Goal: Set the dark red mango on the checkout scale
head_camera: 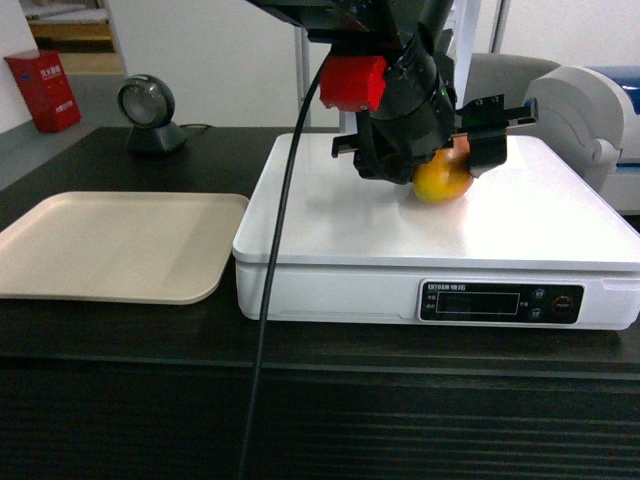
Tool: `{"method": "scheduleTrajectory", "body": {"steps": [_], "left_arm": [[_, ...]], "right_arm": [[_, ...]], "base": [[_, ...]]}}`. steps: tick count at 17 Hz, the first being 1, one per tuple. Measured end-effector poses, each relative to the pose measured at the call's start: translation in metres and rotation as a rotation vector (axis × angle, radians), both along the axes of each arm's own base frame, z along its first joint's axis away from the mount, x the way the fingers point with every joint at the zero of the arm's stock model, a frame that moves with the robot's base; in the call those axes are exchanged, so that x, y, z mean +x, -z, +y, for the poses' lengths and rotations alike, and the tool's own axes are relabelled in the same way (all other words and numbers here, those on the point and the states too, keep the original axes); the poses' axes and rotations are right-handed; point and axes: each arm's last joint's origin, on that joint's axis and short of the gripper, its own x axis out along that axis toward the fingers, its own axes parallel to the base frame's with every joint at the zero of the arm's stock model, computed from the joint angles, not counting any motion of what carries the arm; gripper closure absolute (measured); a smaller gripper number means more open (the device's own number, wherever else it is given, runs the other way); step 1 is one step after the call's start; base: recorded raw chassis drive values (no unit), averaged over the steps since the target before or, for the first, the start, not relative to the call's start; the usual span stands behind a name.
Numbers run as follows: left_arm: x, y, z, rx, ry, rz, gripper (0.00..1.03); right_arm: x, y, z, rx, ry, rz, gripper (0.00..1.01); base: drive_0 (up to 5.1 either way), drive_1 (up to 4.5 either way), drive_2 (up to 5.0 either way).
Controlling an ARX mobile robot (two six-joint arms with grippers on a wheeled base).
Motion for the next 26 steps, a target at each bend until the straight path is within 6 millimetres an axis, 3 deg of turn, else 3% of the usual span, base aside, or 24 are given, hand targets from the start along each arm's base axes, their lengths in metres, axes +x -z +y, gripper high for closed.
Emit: {"method": "scheduleTrajectory", "body": {"steps": [3,7,12,17,20,24,26], "left_arm": [[0.001,-0.002,-0.004,0.017,-0.032,0.000,0.42],[-0.002,0.001,-0.009,0.009,-0.024,-0.012,0.05],[-0.014,-0.010,-0.013,0.046,0.018,-0.092,0.05],[-0.034,-0.068,-0.002,0.025,0.076,-0.303,0.05],[-0.052,-0.094,0.029,-0.003,0.112,-0.466,0.05],[-0.069,-0.124,0.117,-0.001,-0.025,-0.638,0.05],[-0.085,-0.124,0.148,0.029,-0.082,-0.657,0.05]], "right_arm": [[0.000,0.000,0.000,0.000,0.000,0.000,0.03],[0.000,0.000,0.000,0.000,0.000,0.000,0.03],[0.000,0.000,0.000,0.000,0.000,0.000,0.03],[0.000,0.000,0.000,0.000,0.000,0.000,0.03],[0.000,0.000,0.000,0.000,0.000,0.000,0.03],[0.000,0.000,0.000,0.000,0.000,0.000,0.03],[0.000,0.000,0.000,0.000,0.000,0.000,0.03]], "base": [[0.0,0.00,0.0],[0.0,0.00,0.0],[0.0,0.00,0.0],[0.0,0.00,0.0],[0.0,0.00,0.0],[0.0,0.00,0.0],[0.0,0.00,0.0]]}}
